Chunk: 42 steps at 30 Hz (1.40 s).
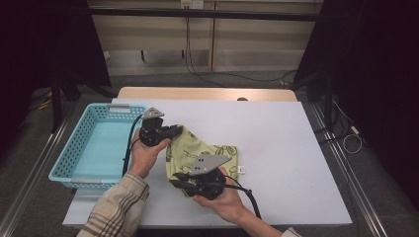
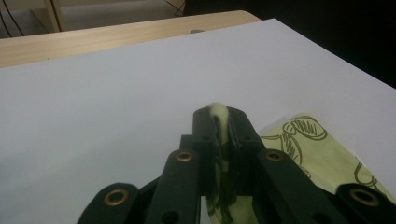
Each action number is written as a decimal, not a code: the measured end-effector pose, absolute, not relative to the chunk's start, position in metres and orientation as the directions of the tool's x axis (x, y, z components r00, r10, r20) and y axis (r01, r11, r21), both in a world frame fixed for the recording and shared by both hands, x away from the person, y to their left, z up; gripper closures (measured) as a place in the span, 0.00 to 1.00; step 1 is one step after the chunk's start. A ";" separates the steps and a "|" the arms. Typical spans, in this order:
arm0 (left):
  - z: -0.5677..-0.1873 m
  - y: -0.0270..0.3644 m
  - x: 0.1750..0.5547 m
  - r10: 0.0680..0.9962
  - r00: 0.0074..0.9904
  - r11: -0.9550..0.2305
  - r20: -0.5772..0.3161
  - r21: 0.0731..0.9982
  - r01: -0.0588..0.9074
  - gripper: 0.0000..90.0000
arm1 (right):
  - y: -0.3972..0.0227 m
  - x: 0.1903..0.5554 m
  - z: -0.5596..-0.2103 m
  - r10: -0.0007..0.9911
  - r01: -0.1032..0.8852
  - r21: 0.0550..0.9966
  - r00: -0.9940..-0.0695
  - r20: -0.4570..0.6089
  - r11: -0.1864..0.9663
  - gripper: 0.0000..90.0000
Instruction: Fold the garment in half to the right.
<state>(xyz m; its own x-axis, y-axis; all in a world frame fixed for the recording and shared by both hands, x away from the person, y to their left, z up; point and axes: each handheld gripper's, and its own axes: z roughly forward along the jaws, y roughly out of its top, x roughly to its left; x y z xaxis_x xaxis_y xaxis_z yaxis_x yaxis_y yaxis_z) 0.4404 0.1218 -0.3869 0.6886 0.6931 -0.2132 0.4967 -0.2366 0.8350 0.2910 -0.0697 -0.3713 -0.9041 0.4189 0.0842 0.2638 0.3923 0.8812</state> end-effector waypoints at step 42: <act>-0.389 0.062 0.435 0.648 0.739 -0.286 -0.185 0.840 0.461 0.93 | -0.109 0.267 -0.386 0.499 0.300 0.881 -0.863 0.087 0.366 0.88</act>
<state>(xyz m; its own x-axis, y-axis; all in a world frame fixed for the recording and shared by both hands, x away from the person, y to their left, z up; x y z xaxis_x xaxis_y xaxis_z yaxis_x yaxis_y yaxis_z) 0.4346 0.0617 -0.3893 0.7390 0.6478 -0.1850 0.4609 -0.2858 0.8402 0.2672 -0.1091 -0.3865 -0.8625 0.4985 0.0868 0.3002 0.3659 0.8809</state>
